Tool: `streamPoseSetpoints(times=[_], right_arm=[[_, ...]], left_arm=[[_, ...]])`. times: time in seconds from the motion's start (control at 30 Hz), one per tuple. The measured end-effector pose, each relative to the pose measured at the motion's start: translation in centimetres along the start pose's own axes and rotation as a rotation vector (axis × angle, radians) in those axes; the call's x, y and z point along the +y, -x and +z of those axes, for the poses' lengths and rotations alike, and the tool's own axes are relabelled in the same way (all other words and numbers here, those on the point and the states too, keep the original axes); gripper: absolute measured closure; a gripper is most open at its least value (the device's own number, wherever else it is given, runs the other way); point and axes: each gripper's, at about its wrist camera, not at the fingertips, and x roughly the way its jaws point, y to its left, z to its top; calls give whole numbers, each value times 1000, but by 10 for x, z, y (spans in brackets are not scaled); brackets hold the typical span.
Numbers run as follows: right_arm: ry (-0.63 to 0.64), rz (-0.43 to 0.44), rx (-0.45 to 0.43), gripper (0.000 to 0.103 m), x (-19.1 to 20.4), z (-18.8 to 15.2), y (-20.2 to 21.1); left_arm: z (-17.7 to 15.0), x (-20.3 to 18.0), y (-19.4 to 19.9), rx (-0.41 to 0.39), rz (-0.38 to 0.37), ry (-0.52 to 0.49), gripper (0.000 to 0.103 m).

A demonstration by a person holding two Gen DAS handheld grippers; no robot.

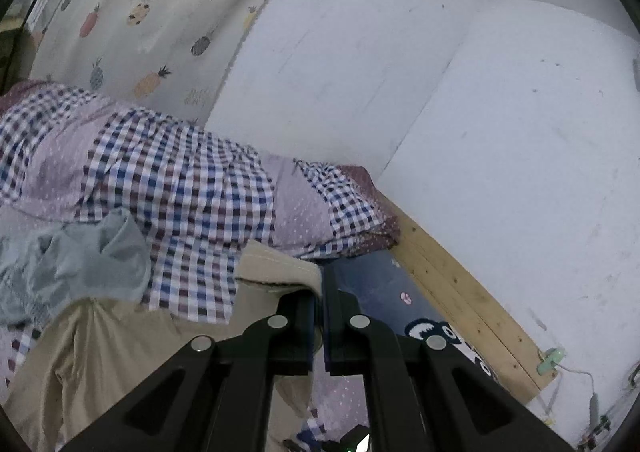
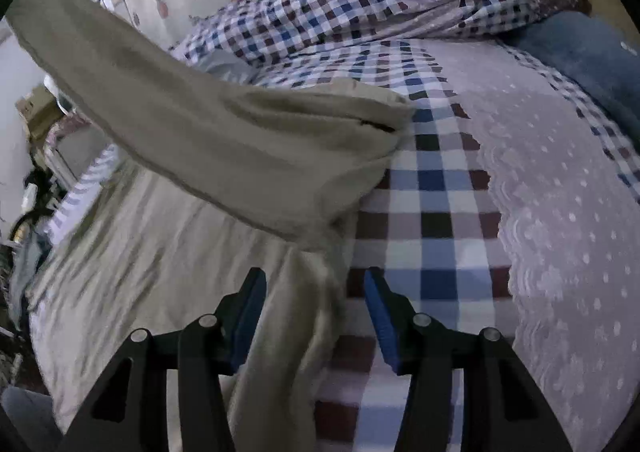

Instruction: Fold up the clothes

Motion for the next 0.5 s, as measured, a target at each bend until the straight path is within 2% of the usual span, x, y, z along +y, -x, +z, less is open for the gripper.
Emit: streamPoseSetpoints(times=[0.03, 0.07, 0.13, 0.2, 0.3, 0.37, 0.47, 0.5], right_arm=[[-27, 1, 8, 62, -6, 1, -4], [-33, -13, 3, 81, -9, 2, -3], [-39, -47, -11, 102, -14, 3, 1], [-46, -80, -25, 103, -19, 5, 4], [-88, -182, -94, 103, -36, 10, 29], [-101, -209, -93, 103, -43, 8, 37], [-85, -207, -36, 103, -45, 3, 31], [-66, -187, 12, 102, -46, 0, 26]], left_arm=[[3, 0, -2, -1, 3, 1, 102], [6, 2, -4, 3, 7, 7, 102], [8, 9, -8, 5, 20, 21, 102], [8, 18, -10, 8, 29, 40, 102], [1, 34, -12, 21, 48, 58, 102], [-8, 42, -14, 39, 58, 69, 102], [-16, 52, -13, 53, 64, 82, 102], [-19, 54, -12, 57, 65, 86, 102]])
